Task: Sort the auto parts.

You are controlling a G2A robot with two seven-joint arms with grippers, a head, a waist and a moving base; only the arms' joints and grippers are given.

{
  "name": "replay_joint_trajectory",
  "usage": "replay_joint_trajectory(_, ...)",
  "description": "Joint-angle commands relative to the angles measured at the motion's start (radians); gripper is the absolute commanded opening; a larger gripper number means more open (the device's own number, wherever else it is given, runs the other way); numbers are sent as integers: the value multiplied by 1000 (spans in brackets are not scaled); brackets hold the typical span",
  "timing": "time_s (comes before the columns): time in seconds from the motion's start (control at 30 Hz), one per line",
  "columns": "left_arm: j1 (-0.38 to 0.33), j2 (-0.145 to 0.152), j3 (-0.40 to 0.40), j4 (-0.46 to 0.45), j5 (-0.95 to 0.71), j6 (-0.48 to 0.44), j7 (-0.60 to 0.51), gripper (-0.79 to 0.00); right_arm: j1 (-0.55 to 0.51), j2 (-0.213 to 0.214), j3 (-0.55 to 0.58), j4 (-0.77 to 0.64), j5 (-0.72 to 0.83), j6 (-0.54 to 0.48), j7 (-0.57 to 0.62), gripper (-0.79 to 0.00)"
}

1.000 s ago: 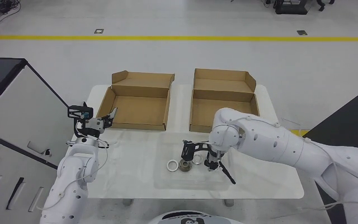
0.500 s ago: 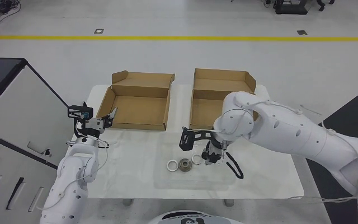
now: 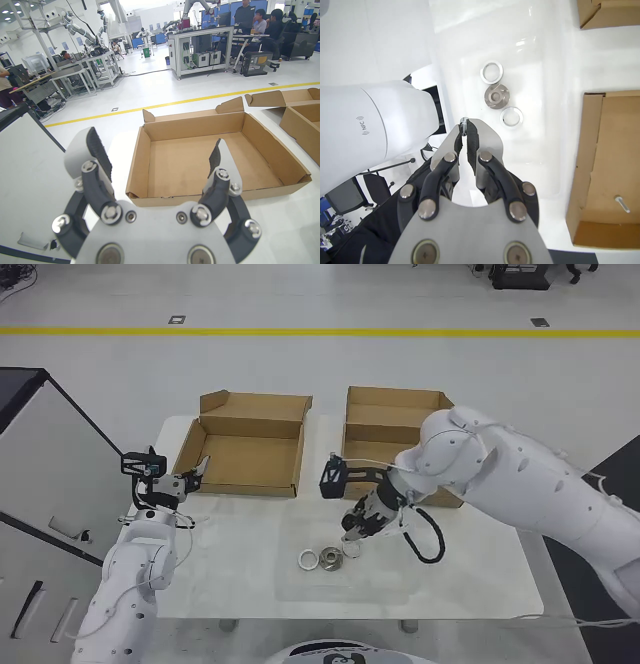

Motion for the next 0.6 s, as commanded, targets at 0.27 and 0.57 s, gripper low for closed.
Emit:
replay_joint_trajectory(0.27, 0, 0, 0, 0, 0, 0, 0, 0, -76, -12, 28, 95, 112, -160, -105, -785)
replay_joint_trajectory(0.57, 0, 0, 0, 0, 0, 0, 0, 0, -95, -62, 23, 179, 211, -306, -193, -785)
